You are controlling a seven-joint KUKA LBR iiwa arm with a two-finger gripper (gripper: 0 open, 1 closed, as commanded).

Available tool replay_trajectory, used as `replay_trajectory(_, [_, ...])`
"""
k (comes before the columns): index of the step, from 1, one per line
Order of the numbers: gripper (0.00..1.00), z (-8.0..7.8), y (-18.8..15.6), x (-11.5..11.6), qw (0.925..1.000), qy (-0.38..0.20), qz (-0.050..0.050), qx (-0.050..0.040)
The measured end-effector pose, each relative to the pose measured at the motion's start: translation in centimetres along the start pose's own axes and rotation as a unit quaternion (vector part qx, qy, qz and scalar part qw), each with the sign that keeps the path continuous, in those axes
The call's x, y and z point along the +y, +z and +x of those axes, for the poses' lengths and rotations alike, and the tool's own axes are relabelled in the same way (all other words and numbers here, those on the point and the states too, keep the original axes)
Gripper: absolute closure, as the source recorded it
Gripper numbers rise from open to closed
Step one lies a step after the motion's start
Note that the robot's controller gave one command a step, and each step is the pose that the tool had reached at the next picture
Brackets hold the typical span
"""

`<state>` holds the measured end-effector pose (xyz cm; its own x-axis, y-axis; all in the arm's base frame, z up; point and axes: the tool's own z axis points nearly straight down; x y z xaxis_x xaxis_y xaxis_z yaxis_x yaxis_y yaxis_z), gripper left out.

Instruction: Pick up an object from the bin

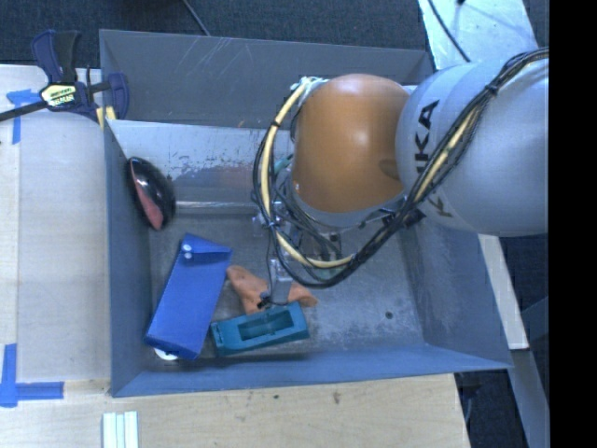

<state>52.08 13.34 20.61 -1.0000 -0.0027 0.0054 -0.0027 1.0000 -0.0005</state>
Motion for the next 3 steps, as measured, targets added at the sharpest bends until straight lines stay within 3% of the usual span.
replay_trajectory(1, [0.0,-0.1,-0.5,-0.1,1.0,0.001,-0.001,-0.004])
replay_trajectory(2, [0.0,0.1,4.0,-2.5,0.9999,0.009,-0.002,-0.0078])
replay_trajectory(3, [0.0,-0.4,7.9,-3.8,1.0,-0.008,0.0,-0.0028])
